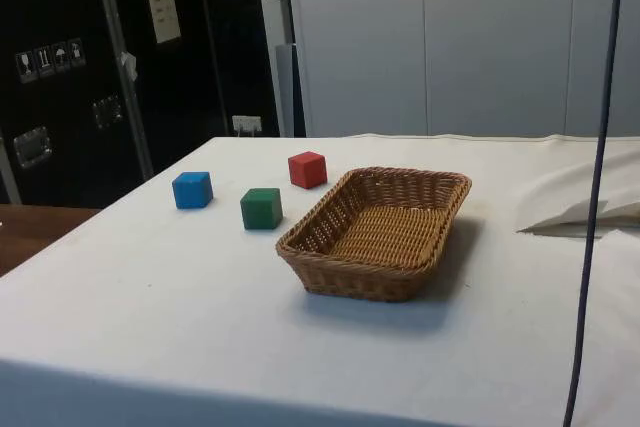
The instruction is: Pick up the blue cube and place it into the basket.
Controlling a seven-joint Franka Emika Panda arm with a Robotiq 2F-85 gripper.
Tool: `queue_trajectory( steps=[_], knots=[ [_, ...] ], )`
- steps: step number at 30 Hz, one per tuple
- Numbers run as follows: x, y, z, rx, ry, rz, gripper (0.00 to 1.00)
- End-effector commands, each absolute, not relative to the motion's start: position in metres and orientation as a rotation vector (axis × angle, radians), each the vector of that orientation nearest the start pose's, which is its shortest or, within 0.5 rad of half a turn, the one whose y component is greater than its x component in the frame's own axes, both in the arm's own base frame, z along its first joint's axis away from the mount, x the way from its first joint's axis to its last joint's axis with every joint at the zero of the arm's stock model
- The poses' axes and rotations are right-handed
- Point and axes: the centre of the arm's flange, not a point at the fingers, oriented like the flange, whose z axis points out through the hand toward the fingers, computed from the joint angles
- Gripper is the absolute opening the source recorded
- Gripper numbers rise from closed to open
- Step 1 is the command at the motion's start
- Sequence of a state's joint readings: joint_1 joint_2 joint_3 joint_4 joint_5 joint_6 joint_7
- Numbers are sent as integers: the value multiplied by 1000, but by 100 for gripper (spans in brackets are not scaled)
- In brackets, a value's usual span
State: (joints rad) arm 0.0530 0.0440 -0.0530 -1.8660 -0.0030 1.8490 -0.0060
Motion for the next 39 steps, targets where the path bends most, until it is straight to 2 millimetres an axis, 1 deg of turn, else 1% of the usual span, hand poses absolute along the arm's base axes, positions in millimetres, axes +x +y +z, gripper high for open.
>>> queue_trajectory(
  steps=[1,2,5,10,11,12,14,15,18,19,20,21,22,28,29,31,37,38,39],
  knots=[
    [568,0,483,-3146,-11,93,100],
    [574,1,480,-3151,-13,98,100],
    [581,0,479,-3152,-9,91,100],
    [600,-3,474,-3153,-5,80,100],
    [598,-2,475,-3153,-5,79,100],
    [606,-4,472,-3153,-4,77,100],
    [609,-4,472,-3154,-4,74,100],
    [617,-5,470,-3154,-2,69,100],
    [626,-7,469,-3157,0,60,100],
    [632,-7,468,-3158,0,52,100],
    [626,-6,469,-3160,2,58,100],
    [635,-7,467,-3159,-1,50,100],
    [639,-7,466,-3160,1,44,100],
    [657,-9,461,-3163,3,12,100],
    [654,-9,462,-3166,7,15,100],
    [665,-11,458,-3166,7,-8,100],
    [684,-13,447,-3169,10,-49,100],
    [682,-12,448,-3172,14,-46,100],
    [687,-13,445,-3170,10,-54,100]
  ],
)
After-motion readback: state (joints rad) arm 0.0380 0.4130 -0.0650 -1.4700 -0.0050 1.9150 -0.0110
